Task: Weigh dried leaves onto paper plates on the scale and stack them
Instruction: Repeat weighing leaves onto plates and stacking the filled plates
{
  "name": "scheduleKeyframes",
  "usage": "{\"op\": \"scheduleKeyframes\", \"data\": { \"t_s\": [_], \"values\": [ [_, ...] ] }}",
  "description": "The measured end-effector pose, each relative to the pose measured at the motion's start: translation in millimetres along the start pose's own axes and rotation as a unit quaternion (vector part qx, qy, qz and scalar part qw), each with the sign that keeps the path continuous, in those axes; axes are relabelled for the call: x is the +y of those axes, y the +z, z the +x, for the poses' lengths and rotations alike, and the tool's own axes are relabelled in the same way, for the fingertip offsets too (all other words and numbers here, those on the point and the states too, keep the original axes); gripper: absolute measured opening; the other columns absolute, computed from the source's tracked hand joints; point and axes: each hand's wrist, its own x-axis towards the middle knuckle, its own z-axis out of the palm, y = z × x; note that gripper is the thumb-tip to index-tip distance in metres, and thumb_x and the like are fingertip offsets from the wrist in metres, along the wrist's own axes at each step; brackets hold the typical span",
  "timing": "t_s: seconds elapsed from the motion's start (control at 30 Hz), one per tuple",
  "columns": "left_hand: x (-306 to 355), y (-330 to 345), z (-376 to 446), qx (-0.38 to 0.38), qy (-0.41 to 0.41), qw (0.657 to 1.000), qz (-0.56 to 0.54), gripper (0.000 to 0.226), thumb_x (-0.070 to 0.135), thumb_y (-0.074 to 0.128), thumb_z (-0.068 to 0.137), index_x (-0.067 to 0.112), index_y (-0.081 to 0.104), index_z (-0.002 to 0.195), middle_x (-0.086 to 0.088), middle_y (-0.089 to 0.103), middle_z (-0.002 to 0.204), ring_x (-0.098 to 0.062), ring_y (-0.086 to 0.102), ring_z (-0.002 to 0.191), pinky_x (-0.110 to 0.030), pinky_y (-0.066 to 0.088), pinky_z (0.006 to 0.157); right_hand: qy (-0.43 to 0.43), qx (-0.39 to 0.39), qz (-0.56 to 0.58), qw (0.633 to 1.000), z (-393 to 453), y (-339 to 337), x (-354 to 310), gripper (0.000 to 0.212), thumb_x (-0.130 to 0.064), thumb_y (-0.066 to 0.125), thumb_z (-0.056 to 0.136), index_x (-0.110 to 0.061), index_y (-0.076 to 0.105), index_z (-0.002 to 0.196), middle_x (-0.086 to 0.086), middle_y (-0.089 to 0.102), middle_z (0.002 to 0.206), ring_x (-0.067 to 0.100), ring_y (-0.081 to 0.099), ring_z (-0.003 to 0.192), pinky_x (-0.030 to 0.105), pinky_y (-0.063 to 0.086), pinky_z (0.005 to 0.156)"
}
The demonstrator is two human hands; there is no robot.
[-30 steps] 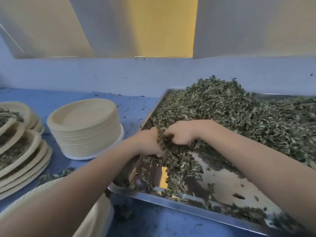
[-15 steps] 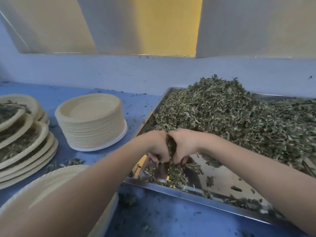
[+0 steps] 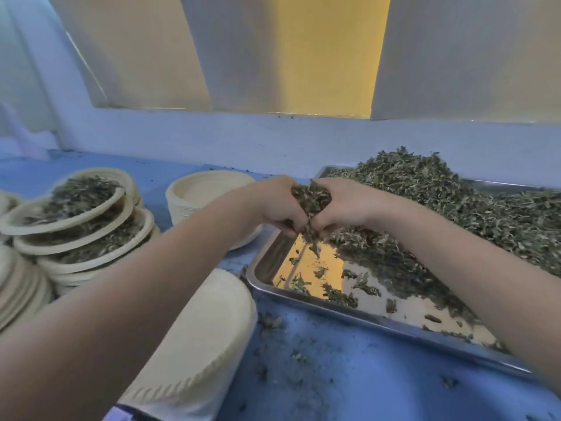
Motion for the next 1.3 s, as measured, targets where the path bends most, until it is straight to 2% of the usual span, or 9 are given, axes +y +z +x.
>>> {"op": "scheduleKeyframes", "data": {
  "t_s": [0.1,0.23,0.37,0.53,0.63,0.77,0.97,1.1,1.3],
  "values": [
    [-6.4,-24.1,-33.0,0.012,-0.009,1.000,0.006,0.024,-0.017,0.058,0.075,-0.003,0.058,0.095,-0.016,0.060,0.073,-0.015,0.061,0.054,-0.018,0.053,0.050,-0.027,-0.022,0.033,0.999,-7.2,20.0,-29.4,0.037,0.010,0.065,0.076,-0.015,0.047,0.096,0.009,0.064,0.082,0.011,0.067,0.054,0.017,0.051,0.049],
    [-34.7,-56.3,-78.7,0.068,-0.046,0.997,-0.007,0.034,-0.017,0.062,0.072,-0.003,0.057,0.102,-0.020,0.061,0.093,-0.030,0.066,0.086,-0.036,0.057,0.079,-0.061,-0.055,0.034,0.996,-10.4,61.4,-67.3,0.051,0.009,0.064,0.078,-0.003,0.046,0.125,0.010,0.062,0.085,0.009,0.065,0.052,0.016,0.050,0.048],
    [-70.5,-69.2,-124.9,0.057,-0.087,0.992,-0.069,0.047,-0.018,0.062,0.074,-0.006,0.052,0.118,-0.019,0.064,0.090,-0.024,0.068,0.073,-0.032,0.059,0.072,-0.066,-0.135,0.001,0.989,-9.2,100.0,-85.0,0.046,0.006,0.066,0.077,-0.008,0.052,0.119,0.015,0.065,0.097,0.017,0.068,0.064,0.026,0.059,0.063],
    [-100.3,-77.7,-153.8,-0.038,-0.148,0.987,0.057,0.092,0.009,0.076,0.076,0.037,0.024,0.147,-0.010,0.047,0.136,-0.023,0.071,0.085,-0.038,0.056,0.085,-0.036,-0.264,-0.247,0.932,-12.1,105.3,-83.4,0.072,-0.039,0.079,0.072,-0.039,0.042,0.134,-0.007,0.051,0.124,0.002,0.067,0.080,0.019,0.056,0.062],
    [-100.0,-89.7,-162.0,-0.022,-0.125,0.990,0.059,0.081,0.014,0.074,0.079,0.042,0.032,0.142,-0.005,0.039,0.143,-0.019,0.072,0.079,-0.030,0.059,0.073,-0.052,-0.217,-0.227,0.948,-14.0,94.8,-85.7,0.063,-0.048,0.074,0.074,-0.043,0.047,0.131,-0.011,0.055,0.121,-0.003,0.067,0.070,0.012,0.053,0.058],
    [-104.5,-91.0,-161.7,0.035,-0.068,0.996,0.055,0.049,0.015,0.068,0.084,0.034,0.053,0.127,0.001,0.061,0.112,-0.010,0.070,0.070,-0.021,0.054,0.057,-0.078,-0.152,-0.195,0.966,-13.5,97.7,-83.8,0.050,-0.044,0.070,0.081,-0.038,0.053,0.128,-0.010,0.062,0.112,-0.004,0.065,0.063,0.009,0.048,0.051],
    [-125.2,-67.9,-152.4,0.158,-0.008,0.987,0.029,0.023,0.010,0.059,0.083,0.027,0.070,0.094,-0.008,0.069,0.082,-0.013,0.058,0.060,-0.024,0.049,0.057,-0.110,-0.088,-0.143,0.980,-19.1,124.4,-77.4,0.035,-0.037,0.070,0.082,-0.035,0.063,0.116,-0.011,0.067,0.104,0.003,0.067,0.071,0.007,0.041,0.046],
    [-131.4,-53.6,-148.8,0.236,0.021,0.971,0.005,0.019,0.014,0.060,0.084,0.028,0.072,0.083,0.016,0.060,0.059,0.005,0.048,0.047,-0.013,0.038,0.050,-0.139,-0.042,-0.154,0.977,-20.3,136.5,-75.8,0.025,-0.036,0.069,0.081,-0.034,0.069,0.106,-0.013,0.068,0.100,-0.004,0.063,0.077,0.002,0.037,0.050],
    [-136.4,-38.6,-158.1,0.275,0.071,0.959,-0.015,0.014,0.022,0.067,0.078,0.034,0.071,0.084,0.013,0.067,0.085,-0.002,0.058,0.079,-0.023,0.047,0.078,-0.173,-0.002,-0.154,0.973,-23.8,138.9,-68.8,0.015,-0.039,0.069,0.081,-0.037,0.072,0.096,-0.020,0.068,0.090,-0.020,0.054,0.069,-0.002,0.035,0.061]
  ]
}}
